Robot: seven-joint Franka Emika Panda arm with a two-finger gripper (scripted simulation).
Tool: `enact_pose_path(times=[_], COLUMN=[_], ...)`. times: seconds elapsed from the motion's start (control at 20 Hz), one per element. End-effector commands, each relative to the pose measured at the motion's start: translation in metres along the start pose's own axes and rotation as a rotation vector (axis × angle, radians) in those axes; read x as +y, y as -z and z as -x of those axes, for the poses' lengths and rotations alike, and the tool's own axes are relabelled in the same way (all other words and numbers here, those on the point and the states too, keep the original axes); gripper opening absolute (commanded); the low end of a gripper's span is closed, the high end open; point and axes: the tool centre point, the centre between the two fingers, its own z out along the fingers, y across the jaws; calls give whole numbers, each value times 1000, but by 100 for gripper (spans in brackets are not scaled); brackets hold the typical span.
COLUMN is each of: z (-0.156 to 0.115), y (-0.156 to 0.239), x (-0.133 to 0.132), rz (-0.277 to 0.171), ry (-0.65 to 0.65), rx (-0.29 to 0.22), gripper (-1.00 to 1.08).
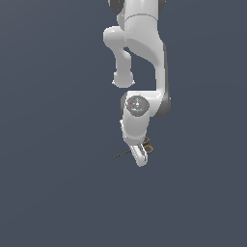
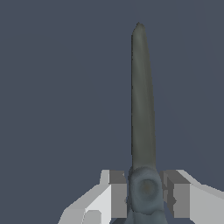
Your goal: Pick up the object and move it to a goal position.
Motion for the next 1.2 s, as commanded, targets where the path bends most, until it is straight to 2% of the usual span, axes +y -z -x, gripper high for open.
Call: enact_pose_path(times=[0.0,0.8,1.15], z=[-10,-85,-113], y=[21,181,239], x=[10,89,116], rz=[-2,-2,-1], ry=[-1,-1,0], rx=[-1,-2,0], gripper=[-100,-100,-100])
